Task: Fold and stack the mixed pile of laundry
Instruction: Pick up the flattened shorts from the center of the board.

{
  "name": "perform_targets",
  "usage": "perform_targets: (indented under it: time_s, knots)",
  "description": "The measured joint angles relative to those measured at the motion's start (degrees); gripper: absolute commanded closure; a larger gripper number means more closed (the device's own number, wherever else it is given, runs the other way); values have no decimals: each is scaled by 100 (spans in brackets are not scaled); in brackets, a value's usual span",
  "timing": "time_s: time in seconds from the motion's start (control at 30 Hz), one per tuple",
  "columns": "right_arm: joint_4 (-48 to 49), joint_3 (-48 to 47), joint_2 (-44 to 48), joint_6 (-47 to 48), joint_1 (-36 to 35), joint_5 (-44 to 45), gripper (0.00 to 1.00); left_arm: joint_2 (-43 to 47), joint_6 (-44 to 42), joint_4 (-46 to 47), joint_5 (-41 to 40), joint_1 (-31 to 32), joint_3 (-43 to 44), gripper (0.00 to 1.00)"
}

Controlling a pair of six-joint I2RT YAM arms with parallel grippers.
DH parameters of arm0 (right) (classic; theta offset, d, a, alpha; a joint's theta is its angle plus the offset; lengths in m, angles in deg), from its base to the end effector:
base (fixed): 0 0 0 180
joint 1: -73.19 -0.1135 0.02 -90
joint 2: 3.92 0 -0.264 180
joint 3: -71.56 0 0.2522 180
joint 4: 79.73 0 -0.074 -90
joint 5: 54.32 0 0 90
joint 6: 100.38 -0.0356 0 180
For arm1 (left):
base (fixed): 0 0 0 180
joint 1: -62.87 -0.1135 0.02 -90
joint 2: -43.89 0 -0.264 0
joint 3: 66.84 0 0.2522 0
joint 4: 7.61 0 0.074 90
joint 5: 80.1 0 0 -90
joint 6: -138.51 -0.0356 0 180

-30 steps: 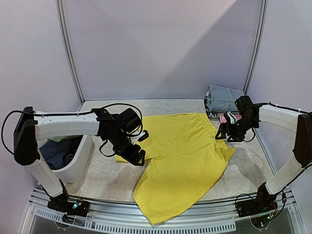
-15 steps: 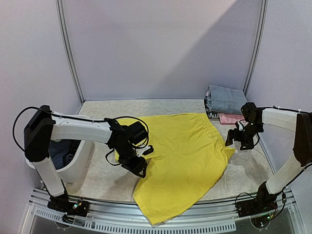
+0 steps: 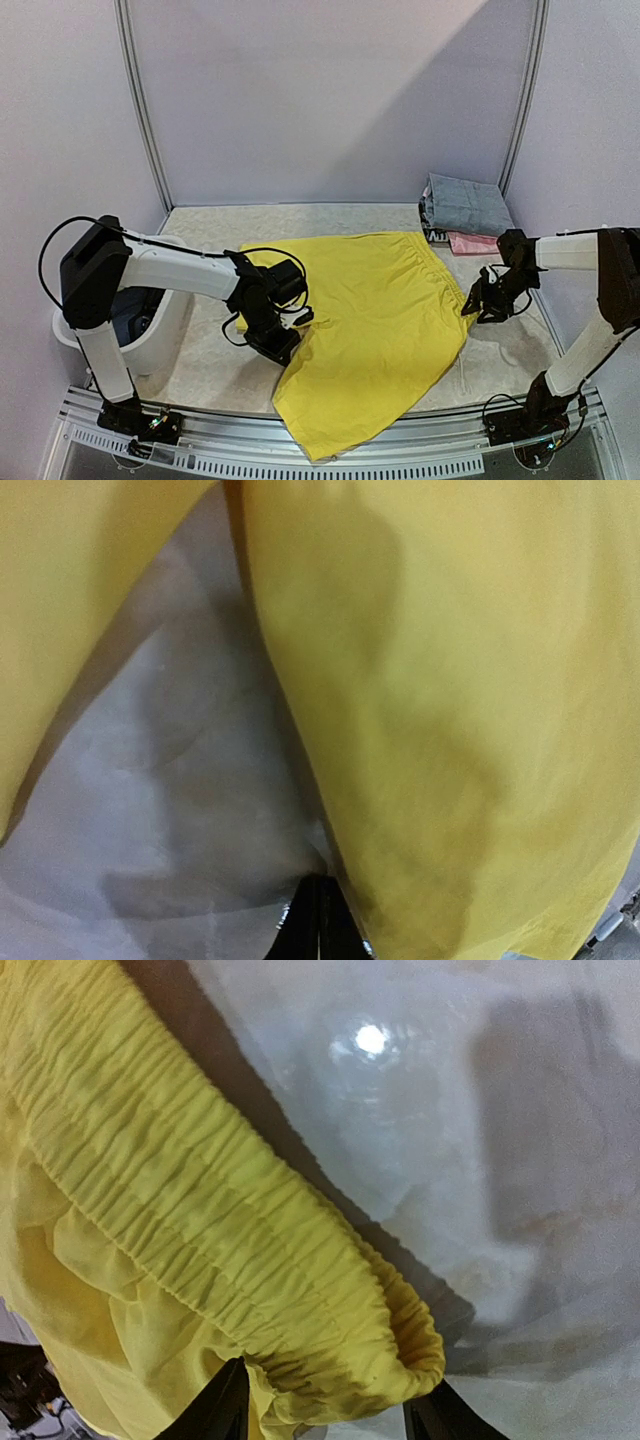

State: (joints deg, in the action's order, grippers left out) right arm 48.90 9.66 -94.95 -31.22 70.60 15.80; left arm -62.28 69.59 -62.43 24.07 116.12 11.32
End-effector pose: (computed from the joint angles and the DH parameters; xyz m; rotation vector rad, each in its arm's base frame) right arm 0.2620 0.0240 0.1487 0.4324 2.9676 0.5651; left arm 0.1903 -0.2694 0.1409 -0.8716 -2.9366 0.4193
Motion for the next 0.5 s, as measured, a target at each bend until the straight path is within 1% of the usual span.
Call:
perform_targets:
  time_s: [0.13,0.2,0.37,0.5]
  knots:
    - [164,-17,-70,17,70,-179,89,0,-57,-59,-247,-2,0,100]
    - [190,-48,-127,39,79,-260,99,-7,-131,-133,-385,-7,31,100]
    - [164,-96,-179,118,81,-402,100,-98,-380,-431,-868,-136,227,100]
    - [153,31,9,9,81,-501,100,-203,-662,-780,-1379,-431,492,100]
